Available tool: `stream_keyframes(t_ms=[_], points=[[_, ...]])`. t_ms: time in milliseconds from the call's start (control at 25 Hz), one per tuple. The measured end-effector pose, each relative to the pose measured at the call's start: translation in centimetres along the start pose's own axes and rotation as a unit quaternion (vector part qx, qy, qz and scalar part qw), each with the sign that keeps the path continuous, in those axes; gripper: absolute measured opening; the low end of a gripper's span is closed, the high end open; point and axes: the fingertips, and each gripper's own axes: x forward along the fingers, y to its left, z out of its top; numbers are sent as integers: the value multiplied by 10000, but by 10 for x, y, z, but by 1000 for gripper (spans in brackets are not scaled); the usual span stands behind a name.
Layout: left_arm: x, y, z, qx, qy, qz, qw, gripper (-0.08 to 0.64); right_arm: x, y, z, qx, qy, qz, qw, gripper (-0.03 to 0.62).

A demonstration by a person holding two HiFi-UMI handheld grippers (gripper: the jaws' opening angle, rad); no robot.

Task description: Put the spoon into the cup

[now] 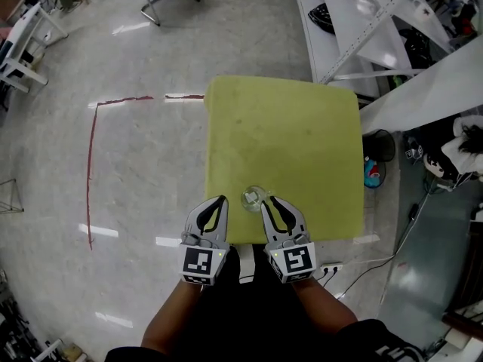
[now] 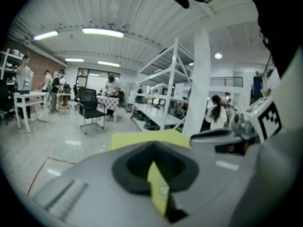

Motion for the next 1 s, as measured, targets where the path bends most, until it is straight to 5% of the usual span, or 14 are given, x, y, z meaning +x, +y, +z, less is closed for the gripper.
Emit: stream_keyframes(t_ms=[440,1000], points=[[-11,-11,57,43,-561,-173,9983,6,-15,1,68,-339,-760,-275,9962,8],[-32,-36,110,339,-1238,-434,9908,6,-37,11,141,-831,-1515,-423,9841,6]])
